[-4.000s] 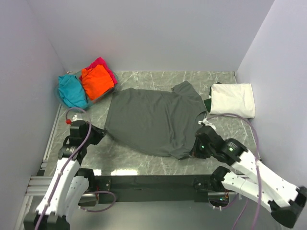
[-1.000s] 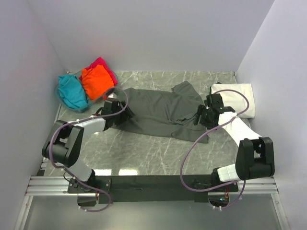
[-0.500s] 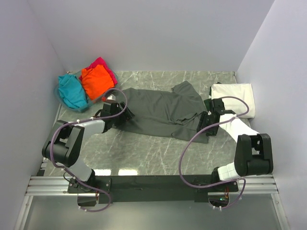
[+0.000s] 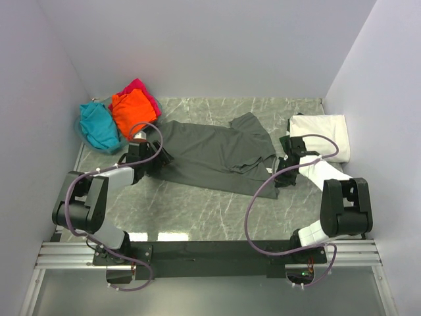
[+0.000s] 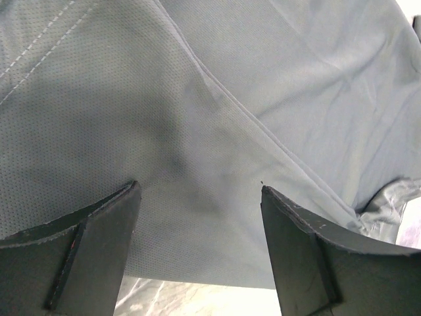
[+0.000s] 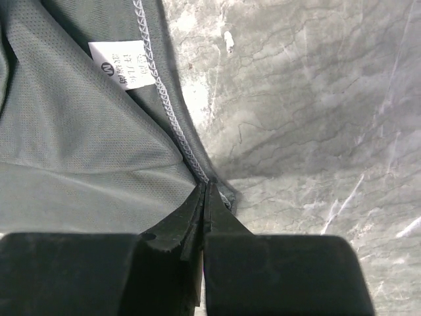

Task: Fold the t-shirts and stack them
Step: Fold the tshirt

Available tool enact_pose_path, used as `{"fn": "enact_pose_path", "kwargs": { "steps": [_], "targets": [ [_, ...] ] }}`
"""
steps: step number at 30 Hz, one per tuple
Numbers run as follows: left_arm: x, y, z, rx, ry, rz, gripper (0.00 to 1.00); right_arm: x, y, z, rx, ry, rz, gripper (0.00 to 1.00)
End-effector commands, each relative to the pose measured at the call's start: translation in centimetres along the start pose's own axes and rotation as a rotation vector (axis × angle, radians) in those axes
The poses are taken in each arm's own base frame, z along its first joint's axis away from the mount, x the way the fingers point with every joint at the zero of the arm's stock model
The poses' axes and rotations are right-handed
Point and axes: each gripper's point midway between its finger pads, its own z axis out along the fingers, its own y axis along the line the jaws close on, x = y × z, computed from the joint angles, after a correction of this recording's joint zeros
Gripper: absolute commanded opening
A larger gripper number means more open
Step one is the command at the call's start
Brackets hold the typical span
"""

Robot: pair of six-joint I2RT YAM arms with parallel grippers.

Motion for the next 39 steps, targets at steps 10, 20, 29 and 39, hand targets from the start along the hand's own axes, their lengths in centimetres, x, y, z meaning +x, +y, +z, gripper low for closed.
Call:
{"fn": "enact_pose_path", "kwargs": {
  "steps": [10,20,29,39],
  "targets": [
    [-0.9,-2.3,-2.9,0.079,-0.025,0.088,0.81,-3.4,1.6,-3.6,-0.036,-0.151,-0.049,0.04],
    [0.3,-11.6,-5.0,0.246,-0.092,0.168,0.81,-3.8,11.4,-5.1,-0.281,-0.159,-0.217,0.47],
    [8.3,-17.4,-2.1,0.360,0.052,0.246,0.81,-4.0,16.2,-1.4,-0.357,-0.061,-0.283,0.48],
    [13.3,-17.5,-0.2,0.355,0.155,0.285,0.81,-3.1,17.3,1.3,-0.383,-0.007,-0.310,0.49]
  ]
}}
